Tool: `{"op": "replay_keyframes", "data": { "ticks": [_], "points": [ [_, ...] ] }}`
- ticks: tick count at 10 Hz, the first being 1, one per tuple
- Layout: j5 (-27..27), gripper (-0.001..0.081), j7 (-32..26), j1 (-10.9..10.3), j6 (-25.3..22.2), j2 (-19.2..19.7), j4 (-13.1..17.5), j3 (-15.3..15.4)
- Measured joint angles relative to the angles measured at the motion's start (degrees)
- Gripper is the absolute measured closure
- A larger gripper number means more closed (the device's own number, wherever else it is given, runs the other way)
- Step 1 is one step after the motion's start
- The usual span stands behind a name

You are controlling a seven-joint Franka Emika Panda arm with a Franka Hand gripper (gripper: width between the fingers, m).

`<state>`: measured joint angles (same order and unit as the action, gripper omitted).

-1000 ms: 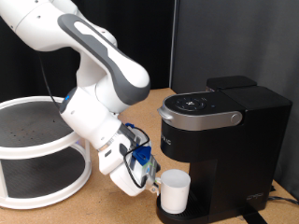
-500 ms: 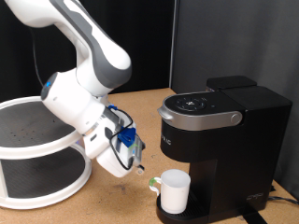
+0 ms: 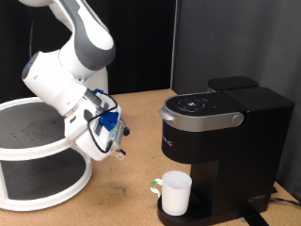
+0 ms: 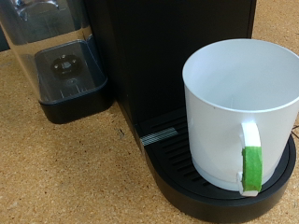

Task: Make a cup of coffee with the keurig machine

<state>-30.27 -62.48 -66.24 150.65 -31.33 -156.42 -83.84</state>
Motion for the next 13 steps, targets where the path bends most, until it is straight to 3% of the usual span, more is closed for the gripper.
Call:
{"op": "replay_keyframes", "data": {
  "ticks": [2,4,8,10,13],
  "points": [
    [0.0,0.0003,0.0,-0.2,-0.6,0.0,0.0,-0.2],
    [0.4,0.0003,0.0,2.2,-2.3,-0.1,0.0,2.2],
    [2.4,0.0003,2.9,14.8,-5.6,-2.8,-0.4,16.1],
    [2.7,0.0003,4.6,19.1,-7.4,-5.8,-0.4,21.2],
    [3.1,0.0003,7.0,23.8,-8.7,-10.0,-0.6,28.2]
  ]
}}
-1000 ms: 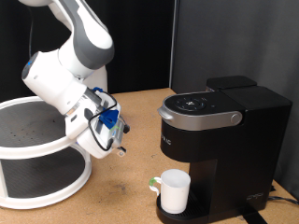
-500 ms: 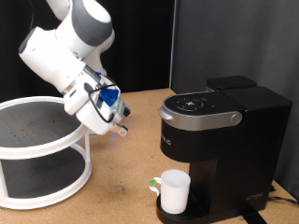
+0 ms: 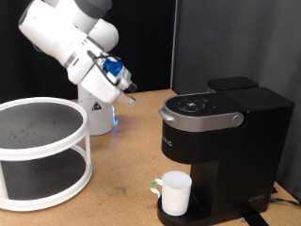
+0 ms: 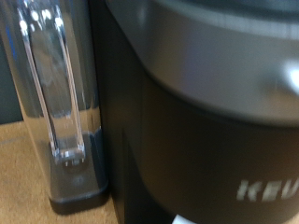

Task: Make a cup of coffee with the keurig machine

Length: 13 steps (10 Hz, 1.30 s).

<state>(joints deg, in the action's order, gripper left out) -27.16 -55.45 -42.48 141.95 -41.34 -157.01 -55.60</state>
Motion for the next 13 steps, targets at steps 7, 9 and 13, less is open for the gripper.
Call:
{"op": "replay_keyframes", "data": {
  "ticks": [7,9,13],
  "points": [
    [-1.7,0.0003,11.0,3.1,-2.0,-8.1,0.5,8.2],
    [-1.0,0.0003,10.9,3.0,-1.8,-8.0,0.4,8.2],
    [4.2,0.0003,13.0,1.5,-6.7,-5.3,5.2,10.8]
  ]
}}
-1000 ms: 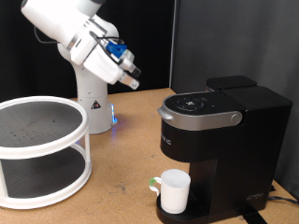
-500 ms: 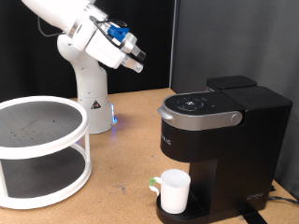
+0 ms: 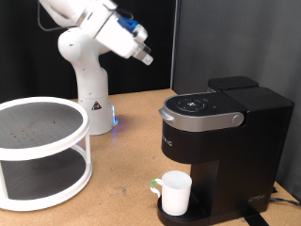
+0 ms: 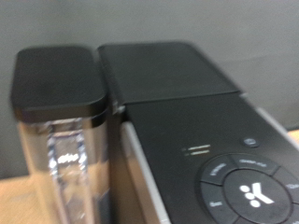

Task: Make a cup of coffee with the keurig machine

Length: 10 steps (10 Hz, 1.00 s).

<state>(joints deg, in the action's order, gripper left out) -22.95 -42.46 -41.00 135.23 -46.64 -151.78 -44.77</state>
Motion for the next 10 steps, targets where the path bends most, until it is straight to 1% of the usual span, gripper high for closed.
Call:
{"op": "replay_keyframes", "data": {
  "ticks": [2,3,4,5,6,8,10],
  "points": [
    [5.2,0.0003,3.9,-0.2,-7.9,4.8,5.5,2.4],
    [6.4,0.0003,5.1,-0.7,-11.5,7.3,8.3,2.9],
    [6.6,0.0003,5.7,-1.6,-13.6,9.6,11.0,2.9],
    [6.1,0.0003,6.7,-2.5,-13.2,11.5,13.0,2.9],
    [5.7,0.0003,7.3,-3.1,-13.0,13.2,14.3,2.9],
    [5.7,0.0003,6.8,-3.2,-12.6,13.2,14.1,2.9],
    [6.4,0.0003,6.3,-3.7,-10.5,13.5,14.7,3.7]
  ]
}}
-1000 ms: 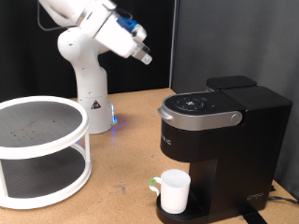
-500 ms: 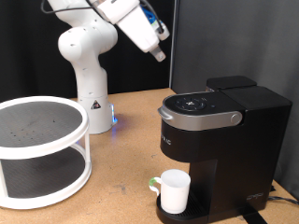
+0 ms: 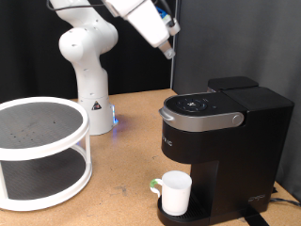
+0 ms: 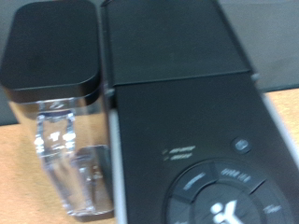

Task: Make a cup of coffee with the keurig machine

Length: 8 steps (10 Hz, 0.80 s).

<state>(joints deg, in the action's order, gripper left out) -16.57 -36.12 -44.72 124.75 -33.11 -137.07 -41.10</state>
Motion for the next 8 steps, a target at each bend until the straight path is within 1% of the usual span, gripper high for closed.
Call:
{"op": "replay_keyframes", "data": {
  "ticks": [2,4,6,8],
  "points": [
    [2.3,0.0003,0.3,-0.7,0.4,2.2,2.9,1.4],
    [4.4,0.0003,0.6,-1.4,-2.5,6.2,7.5,2.2],
    [4.5,0.0003,1.0,-2.3,-3.7,10.6,11.8,2.2],
    [4.1,0.0003,1.0,-2.8,-3.7,14.4,15.2,2.2]
  ]
}}
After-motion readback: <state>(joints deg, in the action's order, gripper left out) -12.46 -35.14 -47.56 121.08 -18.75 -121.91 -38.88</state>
